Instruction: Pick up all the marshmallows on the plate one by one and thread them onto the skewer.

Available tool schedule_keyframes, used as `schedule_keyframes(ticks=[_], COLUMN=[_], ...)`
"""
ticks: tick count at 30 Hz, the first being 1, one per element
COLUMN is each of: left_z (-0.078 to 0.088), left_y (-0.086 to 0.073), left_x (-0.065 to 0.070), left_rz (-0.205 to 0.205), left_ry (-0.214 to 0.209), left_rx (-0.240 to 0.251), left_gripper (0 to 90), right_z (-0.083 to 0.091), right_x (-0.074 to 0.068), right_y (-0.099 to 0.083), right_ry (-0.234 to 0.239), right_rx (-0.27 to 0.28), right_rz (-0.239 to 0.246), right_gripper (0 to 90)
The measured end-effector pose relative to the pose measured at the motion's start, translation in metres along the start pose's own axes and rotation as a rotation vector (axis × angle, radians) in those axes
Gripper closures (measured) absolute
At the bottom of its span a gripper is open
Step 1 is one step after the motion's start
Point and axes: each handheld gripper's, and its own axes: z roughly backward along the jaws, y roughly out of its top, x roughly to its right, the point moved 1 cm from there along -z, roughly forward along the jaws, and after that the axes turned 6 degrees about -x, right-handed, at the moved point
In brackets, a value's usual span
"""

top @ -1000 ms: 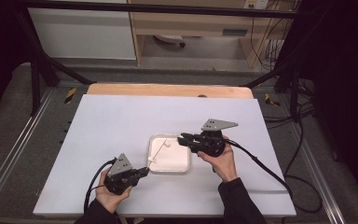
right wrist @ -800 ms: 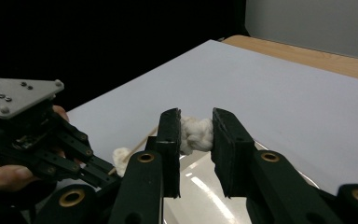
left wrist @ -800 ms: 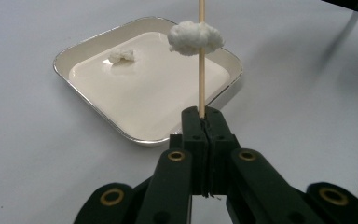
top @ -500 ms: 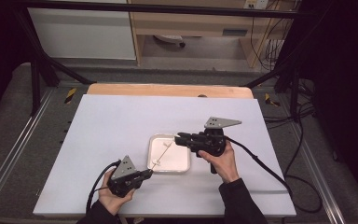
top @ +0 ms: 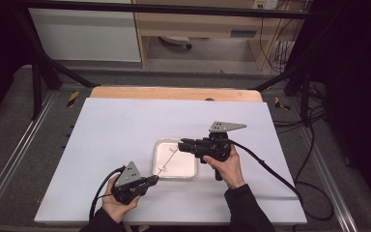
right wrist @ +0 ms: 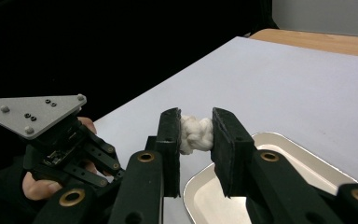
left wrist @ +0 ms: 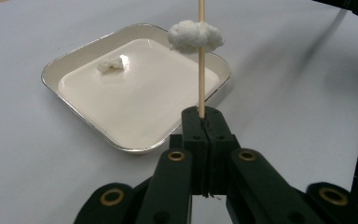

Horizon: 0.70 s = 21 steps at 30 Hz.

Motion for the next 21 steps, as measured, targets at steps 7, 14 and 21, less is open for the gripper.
schedule_keyframes(ticks=[7, 14, 21], left_z=[-0.0006, -0.0022, -0.0015], left_y=[-0.0008, -0.0007, -0.0002], left_x=[0.0003, 0.0024, 0.0018], left_rz=[-0.007, -0.036, -0.033], left_ry=[0.002, 0.013, 0.008], left_rx=[-0.004, -0.022, -0.012], left_gripper=[88.7, 88.8, 88.8], right_z=[-0.0039, -0.0045, -0.0019], right_x=[-0.0004, -0.0013, -0.0016], right_y=[-0.0022, -0.0033, -0.0019], right_ry=[0.026, 0.049, 0.048], right_rx=[-0.001, -0.019, -0.011], right_rz=[-0.014, -0.010, -0.009], right_gripper=[74.5, 76.4, 76.4])
